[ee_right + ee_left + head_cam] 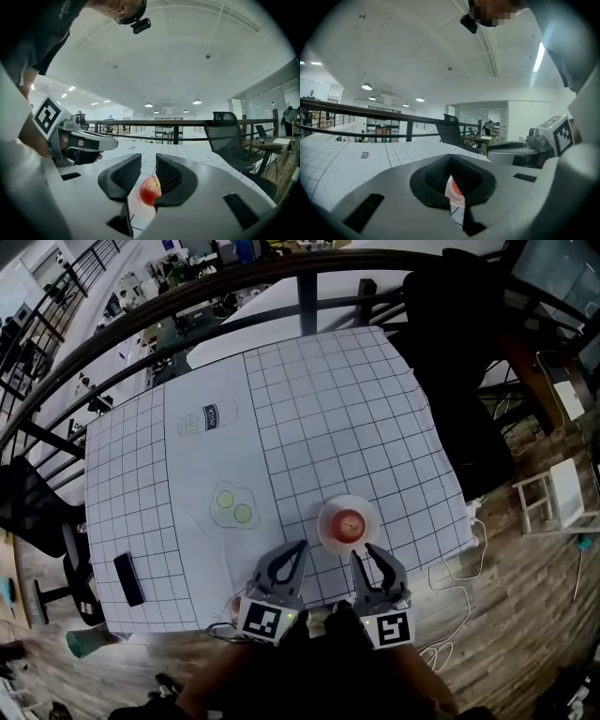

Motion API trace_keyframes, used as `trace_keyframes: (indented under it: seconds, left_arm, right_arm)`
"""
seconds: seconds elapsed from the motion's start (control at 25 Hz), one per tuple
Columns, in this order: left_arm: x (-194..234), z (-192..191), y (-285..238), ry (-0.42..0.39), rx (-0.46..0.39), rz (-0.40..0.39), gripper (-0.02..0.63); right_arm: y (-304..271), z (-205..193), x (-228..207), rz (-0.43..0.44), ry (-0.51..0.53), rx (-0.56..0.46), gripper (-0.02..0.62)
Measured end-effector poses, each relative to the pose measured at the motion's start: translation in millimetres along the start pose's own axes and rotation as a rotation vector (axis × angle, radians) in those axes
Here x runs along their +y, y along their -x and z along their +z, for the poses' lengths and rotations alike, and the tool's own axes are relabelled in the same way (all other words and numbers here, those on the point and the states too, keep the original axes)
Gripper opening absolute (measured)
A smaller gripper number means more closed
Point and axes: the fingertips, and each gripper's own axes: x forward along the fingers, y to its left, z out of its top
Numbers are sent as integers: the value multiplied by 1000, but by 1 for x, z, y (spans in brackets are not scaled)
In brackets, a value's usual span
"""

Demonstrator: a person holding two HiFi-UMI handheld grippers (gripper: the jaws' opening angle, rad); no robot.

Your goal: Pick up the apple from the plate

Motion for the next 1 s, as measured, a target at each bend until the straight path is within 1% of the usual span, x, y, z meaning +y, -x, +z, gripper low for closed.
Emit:
trace_keyframes:
  seconds: [0.12,0.36,0.52,0.6,0.8,1.0]
  left_arm:
    - [6,-3,-2,40,6,26,11]
    - [8,-15,-5,22,27,49,11]
    - [9,-22,-4,30,40,53,11]
    - [8,-27,-5,22,49,56,11]
    - [8,-38,-9,-5,65,61,11]
    - [12,-43,-10,9,73,79,11]
  right_arm:
    - [-4,-9,0,30,7,21,140]
    - [-13,-26,3,81,27,51,181]
    - [-18,-38,-4,67,14,71,257]
    - [-22,-45,-9,63,7,90,284]
    - [-31,-68,-10,82,30,158,338]
    - [-41,-92,-10,100,35,235,396]
